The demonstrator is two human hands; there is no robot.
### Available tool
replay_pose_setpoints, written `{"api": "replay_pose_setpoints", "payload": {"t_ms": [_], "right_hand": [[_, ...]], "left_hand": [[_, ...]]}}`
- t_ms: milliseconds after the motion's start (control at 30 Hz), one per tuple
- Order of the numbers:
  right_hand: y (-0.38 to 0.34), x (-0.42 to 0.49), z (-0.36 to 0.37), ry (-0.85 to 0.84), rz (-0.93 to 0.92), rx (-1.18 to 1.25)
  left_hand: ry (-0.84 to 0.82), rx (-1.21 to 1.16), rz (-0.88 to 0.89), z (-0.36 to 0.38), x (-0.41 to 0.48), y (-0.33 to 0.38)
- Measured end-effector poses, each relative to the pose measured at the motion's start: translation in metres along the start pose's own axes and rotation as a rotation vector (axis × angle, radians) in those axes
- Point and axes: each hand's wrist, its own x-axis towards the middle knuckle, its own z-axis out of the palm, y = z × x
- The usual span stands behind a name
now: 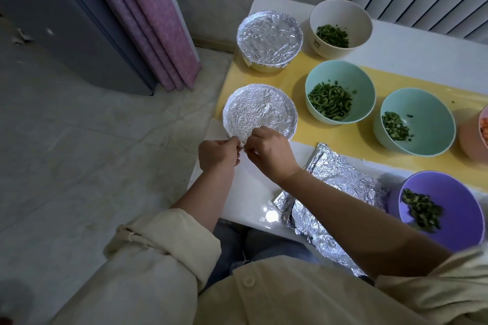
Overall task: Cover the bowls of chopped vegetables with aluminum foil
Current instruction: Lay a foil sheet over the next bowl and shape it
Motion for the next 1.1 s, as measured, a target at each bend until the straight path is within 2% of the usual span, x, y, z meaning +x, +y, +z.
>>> {"api": "replay_pose_setpoints", "payload": {"t_ms": [133,233,433,567,667,767,867,1100], "right_hand": [[0.002,-0.001,-0.001,0.007,0.008,0.008],[0.001,0.0,0.001,0.003,0.009,0.003],[0.001,-0.002,0.0,0.014,0.019,0.008],[-0.001,-0.005,0.001,0.025,0.016,0.012],[-0.001,-0.006,0.001,0.026,0.026,0.007],[-0.001,-0.007,0.0,0.042,0.026,0.0],[-0.003,-0.007,0.001,0.05,0.019,0.003],[-0.004,-0.007,0.001,0.042,0.027,0.0]], "left_hand": [[-0.021,0.021,0.029,0.0,-0.003,0.003],[0.037,0.114,0.125,0.0,0.001,0.003],[0.064,0.161,0.136,-0.001,0.004,0.001],[0.084,0.204,0.208,-0.001,0.006,0.008],[0.079,0.16,0.173,-0.001,0.005,0.01],[-0.01,0.028,0.084,0.0,0.005,0.007],[-0.062,-0.003,0.037,0.002,0.002,0.005],[-0.045,-0.021,0.071,0.001,0.007,0.0]]}}
